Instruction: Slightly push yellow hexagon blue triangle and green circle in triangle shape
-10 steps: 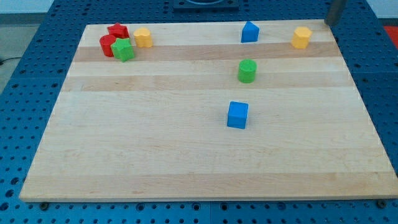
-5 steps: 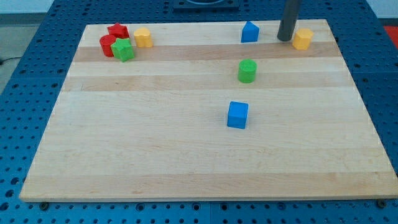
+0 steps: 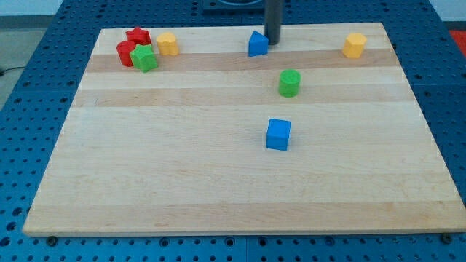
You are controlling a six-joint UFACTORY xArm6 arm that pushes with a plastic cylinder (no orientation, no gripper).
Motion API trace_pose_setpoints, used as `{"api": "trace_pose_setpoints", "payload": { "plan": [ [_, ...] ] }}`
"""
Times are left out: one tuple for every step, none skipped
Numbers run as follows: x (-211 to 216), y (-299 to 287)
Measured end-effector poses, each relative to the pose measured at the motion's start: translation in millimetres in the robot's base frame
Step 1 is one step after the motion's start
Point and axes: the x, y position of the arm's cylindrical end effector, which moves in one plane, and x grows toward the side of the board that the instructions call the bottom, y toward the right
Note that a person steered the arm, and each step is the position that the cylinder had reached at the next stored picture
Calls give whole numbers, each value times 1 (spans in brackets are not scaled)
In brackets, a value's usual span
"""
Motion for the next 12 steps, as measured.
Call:
{"api": "trace_pose_setpoints", "payload": {
  "plan": [
    [-13,85],
    [-18,125],
    [2,144],
    [29,190],
    [51,184],
    [51,126],
    [51,129],
    [45,126],
    [44,114],
    [43,111],
    [44,108],
    [82,118]
  ]
}}
